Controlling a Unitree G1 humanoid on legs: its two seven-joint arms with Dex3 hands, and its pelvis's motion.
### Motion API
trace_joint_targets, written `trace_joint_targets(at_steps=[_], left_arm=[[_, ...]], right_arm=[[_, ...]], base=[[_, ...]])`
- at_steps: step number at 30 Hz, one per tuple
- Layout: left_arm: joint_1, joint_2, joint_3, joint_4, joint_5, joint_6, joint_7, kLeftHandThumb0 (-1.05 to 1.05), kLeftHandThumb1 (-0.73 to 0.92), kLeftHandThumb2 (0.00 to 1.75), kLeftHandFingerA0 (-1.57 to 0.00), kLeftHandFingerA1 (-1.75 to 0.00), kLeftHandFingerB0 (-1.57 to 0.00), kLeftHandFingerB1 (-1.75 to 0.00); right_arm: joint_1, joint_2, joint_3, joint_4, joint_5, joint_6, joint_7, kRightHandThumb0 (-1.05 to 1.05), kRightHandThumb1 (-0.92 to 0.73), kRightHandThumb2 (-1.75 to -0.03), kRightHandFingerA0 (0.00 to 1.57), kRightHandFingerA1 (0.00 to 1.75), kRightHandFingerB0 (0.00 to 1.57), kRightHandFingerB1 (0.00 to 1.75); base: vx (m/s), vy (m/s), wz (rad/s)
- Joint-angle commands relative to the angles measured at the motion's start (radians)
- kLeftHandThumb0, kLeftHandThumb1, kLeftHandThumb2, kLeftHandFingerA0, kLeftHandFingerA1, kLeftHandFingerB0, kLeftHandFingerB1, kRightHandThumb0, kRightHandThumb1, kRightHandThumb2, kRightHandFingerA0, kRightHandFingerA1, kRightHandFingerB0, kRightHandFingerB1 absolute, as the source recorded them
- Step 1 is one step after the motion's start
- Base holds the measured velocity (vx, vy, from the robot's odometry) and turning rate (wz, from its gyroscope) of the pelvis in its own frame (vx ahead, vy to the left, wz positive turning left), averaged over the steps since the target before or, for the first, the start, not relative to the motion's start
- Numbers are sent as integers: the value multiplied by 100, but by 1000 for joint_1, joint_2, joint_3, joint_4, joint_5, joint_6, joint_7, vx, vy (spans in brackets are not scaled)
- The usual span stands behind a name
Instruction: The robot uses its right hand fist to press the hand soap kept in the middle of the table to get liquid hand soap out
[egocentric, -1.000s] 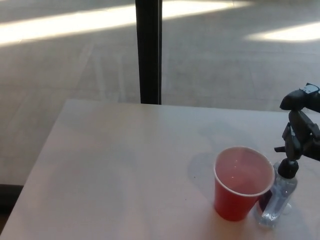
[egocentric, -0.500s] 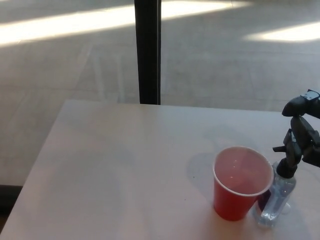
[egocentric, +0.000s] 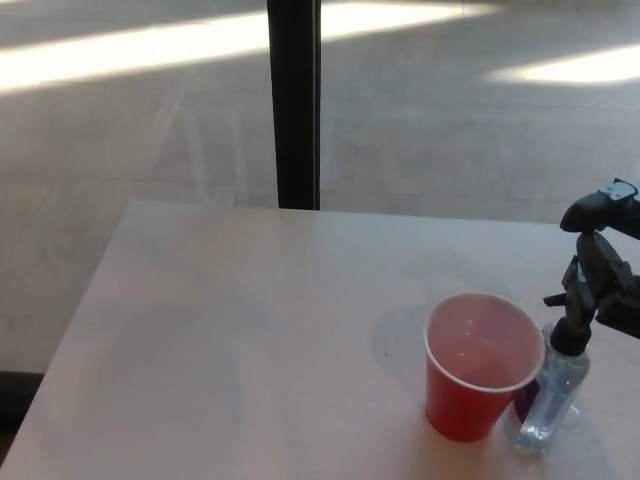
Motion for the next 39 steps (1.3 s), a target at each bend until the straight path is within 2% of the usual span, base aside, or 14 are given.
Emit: trace_joint_targets(at_steps=[1, 14, 16, 21, 25, 27, 28, 29, 30, 34, 39], left_arm=[[-2, 10, -3, 6, -8, -7, 6, -33, 42, 94, -81, -98, -60, -84], [-1, 10, -1, -1, -10, -9, 3, -34, 42, 96, -80, -98, -61, -85], [3, 10, -5, -9, -6, -7, 6, -34, 42, 96, -81, -98, -61, -84], [10, 6, -8, -33, -8, 2, 4, -36, 42, 96, -80, -98, -62, -86], [-2, 14, -13, -5, -3, -1, 3, -35, 44, 94, -79, -96, -62, -84], [3, 14, -17, -22, 0, 6, 6, -36, 44, 94, -79, -97, -63, -84], [5, 13, -16, -27, -3, 6, 6, -36, 44, 94, -79, -97, -63, -84], [0, 9, -5, -20, -14, 7, 11, -35, 44, 93, -80, -99, -63, -85], [2, 10, -8, -21, -12, 4, 7, -35, 44, 94, -79, -98, -62, -85], [1, 9, -11, -15, -8, 0, 13, -35, 42, 94, -80, -98, -63, -85], [-1, 11, -12, -8, -8, -7, 11, -35, 43, 95, -79, -98, -63, -86]], right_arm=[[48, 9, 18, 35, -38, 0, 2, -19, -66, -113, 99, 175, 72, 142], [87, 24, 43, 65, -39, -33, 13, -18, -67, -110, 99, 175, 75, 140], [91, 25, 53, 74, -48, -42, 14, -19, -65, -113, 98, 175, 73, 147], [105, 28, 64, 72, -59, -57, 3, -19, -65, -116, 100, 175, 73, 147], [118, 34, 68, 76, -62, -75, 6, -20, -64, -116, 96, 175, 70, 154], [124, 46, 69, 82, -53, -75, 4, -19, -68, -112, 99, 175, 73, 141], [126, 50, 67, 87, -47, -77, 6, -19, -68, -112, 99, 175, 73, 141], [129, 55, 72, 89, -52, -81, 3, -19, -68, -112, 99, 175, 73, 142], [134, 58, 79, 89, -61, -87, 2, -18, -69, -109, 98, 175, 65, 150], [154, 80, 87, 90, -65, -92, -14, -19, -71, -105, 98, 175, 67, 145], [176, 79, 119, 101, -98, -122, -13, -19, -74, -102, 95, 175, 61, 151]], base=[[0, 0, 0], [0, 0, 0], [0, 0, 0], [0, 0, 0], [0, 0, 0], [0, 0, 0], [0, 0, 0], [0, 0, 0], [0, 0, 0], [0, 0, 0], [0, 0, 0]])
